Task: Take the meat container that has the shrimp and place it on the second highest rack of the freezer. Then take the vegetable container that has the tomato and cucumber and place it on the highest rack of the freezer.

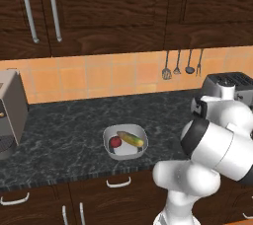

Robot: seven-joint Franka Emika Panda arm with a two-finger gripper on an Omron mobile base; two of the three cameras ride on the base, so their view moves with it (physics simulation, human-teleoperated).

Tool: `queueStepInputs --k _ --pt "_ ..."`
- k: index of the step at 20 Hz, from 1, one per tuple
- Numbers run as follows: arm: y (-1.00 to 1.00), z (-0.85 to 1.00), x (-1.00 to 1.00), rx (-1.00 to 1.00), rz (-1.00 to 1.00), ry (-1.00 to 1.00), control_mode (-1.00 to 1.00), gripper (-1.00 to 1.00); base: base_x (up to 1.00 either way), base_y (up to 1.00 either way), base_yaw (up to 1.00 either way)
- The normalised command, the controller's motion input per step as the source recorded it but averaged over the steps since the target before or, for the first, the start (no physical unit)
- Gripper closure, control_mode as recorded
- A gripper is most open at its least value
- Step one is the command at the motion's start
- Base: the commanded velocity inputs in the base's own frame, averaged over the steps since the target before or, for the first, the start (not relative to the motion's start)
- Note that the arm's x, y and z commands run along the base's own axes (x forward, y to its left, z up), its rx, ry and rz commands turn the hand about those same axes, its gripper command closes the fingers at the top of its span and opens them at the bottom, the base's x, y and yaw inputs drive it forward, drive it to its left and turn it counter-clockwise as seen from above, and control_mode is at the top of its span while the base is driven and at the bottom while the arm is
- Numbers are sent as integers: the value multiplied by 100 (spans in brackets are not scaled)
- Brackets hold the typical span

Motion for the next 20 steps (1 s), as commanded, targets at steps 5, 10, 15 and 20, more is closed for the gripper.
queueStepInputs --k 5,10,15,20 --pt "-5 -44 7 0 -10 0 -100 -100 0 0 0" --pt "-6 -45 10 0 -10 0 -100 -100 0 0 0" --pt "-1 -42 27 0 -8 0 -100 -100 0 0 0" --pt "-1 -34 23 0 -2 0 -100 100 0 0 0"
